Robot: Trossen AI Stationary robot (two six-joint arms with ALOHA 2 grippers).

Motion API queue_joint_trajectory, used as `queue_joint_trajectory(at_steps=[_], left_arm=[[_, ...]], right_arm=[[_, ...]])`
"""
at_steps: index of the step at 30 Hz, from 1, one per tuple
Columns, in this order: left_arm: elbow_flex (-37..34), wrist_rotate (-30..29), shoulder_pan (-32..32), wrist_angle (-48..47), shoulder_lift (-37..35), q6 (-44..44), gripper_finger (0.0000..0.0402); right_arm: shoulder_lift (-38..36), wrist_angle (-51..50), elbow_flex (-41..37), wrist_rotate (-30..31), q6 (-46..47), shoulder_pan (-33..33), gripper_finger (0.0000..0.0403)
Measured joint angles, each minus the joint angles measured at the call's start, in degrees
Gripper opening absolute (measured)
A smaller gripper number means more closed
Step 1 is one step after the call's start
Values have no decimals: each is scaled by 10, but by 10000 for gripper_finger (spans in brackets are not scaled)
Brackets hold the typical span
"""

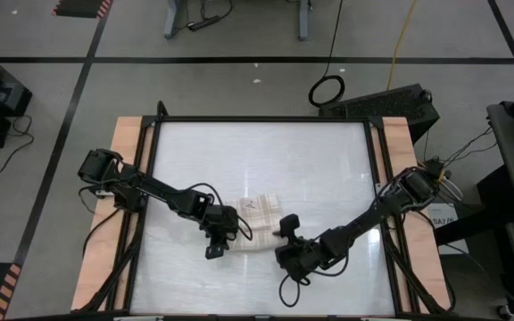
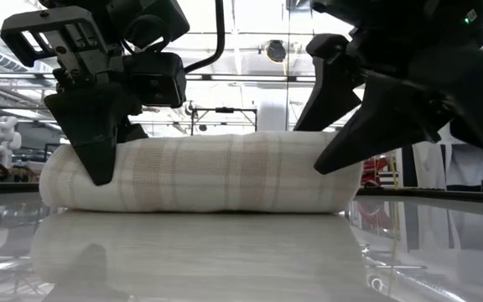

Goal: Roll towel
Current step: Roll the white towel

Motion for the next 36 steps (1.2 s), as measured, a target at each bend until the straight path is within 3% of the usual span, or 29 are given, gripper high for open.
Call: queue_joint_trajectory(at_steps=[7,11,25,29,36], left_arm=[[0,0,0,0,0,0,61],[0,0,0,0,0,0,61],[0,10,0,2,0,16,64],[0,8,0,1,-4,14,92],[0,3,0,-23,-44,-11,189]], right_arm=[[6,0,0,-18,-1,-13,248],[8,3,0,-60,1,-33,230],[8,17,1,-287,31,-129,64],[8,17,1,-329,30,-146,48],[8,18,1,-416,27,-172,47]])
